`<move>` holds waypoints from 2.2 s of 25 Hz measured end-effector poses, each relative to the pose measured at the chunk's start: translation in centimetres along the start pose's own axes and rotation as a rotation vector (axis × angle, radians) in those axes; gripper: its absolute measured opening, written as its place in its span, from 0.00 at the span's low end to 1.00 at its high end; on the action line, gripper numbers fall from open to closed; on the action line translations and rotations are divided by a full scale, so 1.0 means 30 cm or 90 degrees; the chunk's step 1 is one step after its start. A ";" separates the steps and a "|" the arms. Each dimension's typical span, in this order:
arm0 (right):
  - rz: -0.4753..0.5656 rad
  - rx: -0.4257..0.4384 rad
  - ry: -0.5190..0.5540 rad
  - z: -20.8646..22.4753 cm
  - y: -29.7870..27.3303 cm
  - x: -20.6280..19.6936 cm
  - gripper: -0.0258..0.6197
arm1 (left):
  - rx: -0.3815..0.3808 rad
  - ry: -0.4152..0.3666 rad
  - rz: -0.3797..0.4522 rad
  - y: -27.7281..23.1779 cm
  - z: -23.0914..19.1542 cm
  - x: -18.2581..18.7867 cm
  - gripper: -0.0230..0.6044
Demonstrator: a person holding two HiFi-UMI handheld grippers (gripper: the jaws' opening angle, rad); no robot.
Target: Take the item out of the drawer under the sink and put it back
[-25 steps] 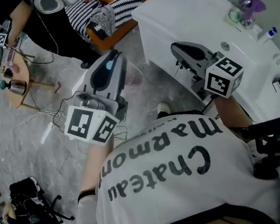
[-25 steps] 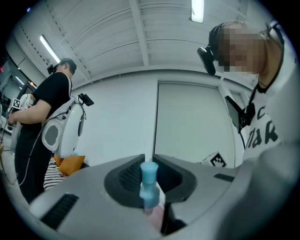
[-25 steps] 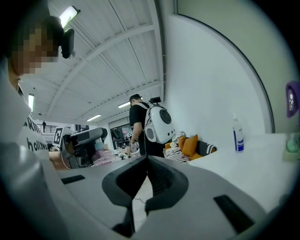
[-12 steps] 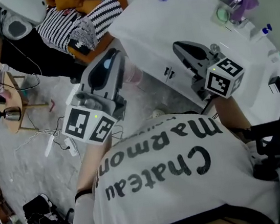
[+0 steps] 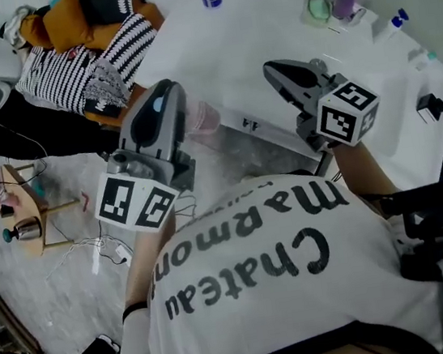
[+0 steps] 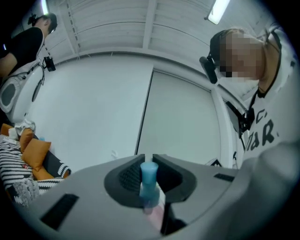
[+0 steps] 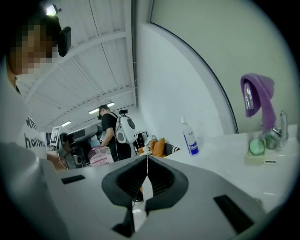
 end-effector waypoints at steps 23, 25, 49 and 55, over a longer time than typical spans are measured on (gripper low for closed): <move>0.075 -0.320 -0.144 0.284 0.189 -0.052 0.06 | -0.303 0.053 -0.109 -0.570 -0.048 -0.130 0.13; 0.088 -0.352 -0.145 0.295 0.177 -0.045 0.06 | -0.338 0.049 -0.119 -0.628 -0.070 -0.134 0.13; 0.097 -0.597 -0.186 0.313 0.206 -0.076 0.06 | -0.512 0.089 -0.166 -1.029 -0.119 -0.249 0.13; 0.084 -0.564 -0.159 0.298 0.140 -0.055 0.06 | -0.491 0.087 -0.158 -1.087 -0.158 -0.264 0.13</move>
Point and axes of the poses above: the fingertips, and each gripper's own axes: y backward along the fingers, z to its right, x out of its top, the point moved 4 cm from there along y, backward along the fingers, and after that the axes turned 1 degree about y, right-handed, at the moved point
